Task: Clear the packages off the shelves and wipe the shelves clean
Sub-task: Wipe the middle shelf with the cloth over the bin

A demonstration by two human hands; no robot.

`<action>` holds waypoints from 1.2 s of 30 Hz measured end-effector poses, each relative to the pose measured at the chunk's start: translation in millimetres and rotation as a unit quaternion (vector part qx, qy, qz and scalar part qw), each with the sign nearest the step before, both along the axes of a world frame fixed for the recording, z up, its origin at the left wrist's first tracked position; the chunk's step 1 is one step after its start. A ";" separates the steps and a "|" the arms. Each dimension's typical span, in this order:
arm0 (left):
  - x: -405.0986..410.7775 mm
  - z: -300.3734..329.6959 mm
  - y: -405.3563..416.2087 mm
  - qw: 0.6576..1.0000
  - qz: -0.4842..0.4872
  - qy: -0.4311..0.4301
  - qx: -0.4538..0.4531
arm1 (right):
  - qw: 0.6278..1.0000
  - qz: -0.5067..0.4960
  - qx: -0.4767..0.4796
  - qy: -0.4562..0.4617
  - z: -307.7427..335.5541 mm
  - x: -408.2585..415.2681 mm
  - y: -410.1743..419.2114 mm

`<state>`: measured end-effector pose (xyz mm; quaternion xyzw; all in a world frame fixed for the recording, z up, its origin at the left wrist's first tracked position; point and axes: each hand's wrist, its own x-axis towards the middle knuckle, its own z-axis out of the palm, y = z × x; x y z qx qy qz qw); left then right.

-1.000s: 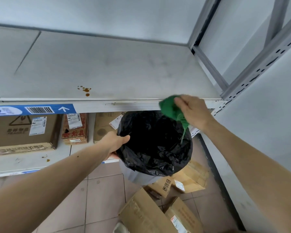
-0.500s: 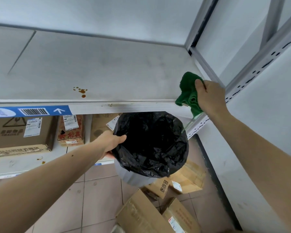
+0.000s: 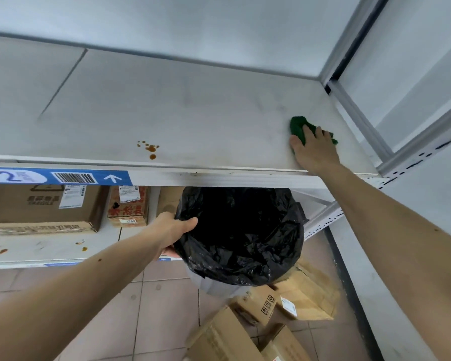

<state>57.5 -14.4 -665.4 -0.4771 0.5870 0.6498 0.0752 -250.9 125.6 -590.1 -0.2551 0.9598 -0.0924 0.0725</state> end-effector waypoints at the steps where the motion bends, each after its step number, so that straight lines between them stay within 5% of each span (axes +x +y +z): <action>1: 6.1 0.3 -5.6 1.000 0.013 -0.003 0.003 | 1.000 0.030 0.003 -0.003 0.1 7.3 -18.8; 7: 46.9 -0.7 -40.9 0.998 0.058 -0.010 -0.004 | 0.978 0.205 0.026 0.004 -0.4 90.4 -128.2; 11: 70.7 1.1 -58.1 0.997 0.078 -0.013 -0.014 | 0.930 0.365 0.021 -0.017 3.5 161.3 -179.8; 17: 101.6 4.5 -79.4 0.995 0.091 -0.024 -0.030 | 0.852 0.520 0.006 -0.068 11.0 184.4 -167.8; 21: 109.9 9.3 -86.2 0.996 0.083 -0.029 -0.032 | 0.831 0.554 -0.009 -0.044 10.4 173.1 -120.1; 25: 104.2 10.9 -84.4 0.997 0.075 -0.025 -0.020 | 0.878 0.478 -0.017 -0.020 11.6 133.0 -60.0; 30: 80.0 3.7 -68.1 0.998 0.068 -0.010 -0.010 | 0.969 0.242 0.030 -0.038 18.9 55.8 8.7; 36: 34.6 -11.7 -45.8 0.999 0.053 0.009 0.007 | 0.996 -0.008 0.086 -0.020 13.5 -33.8 26.6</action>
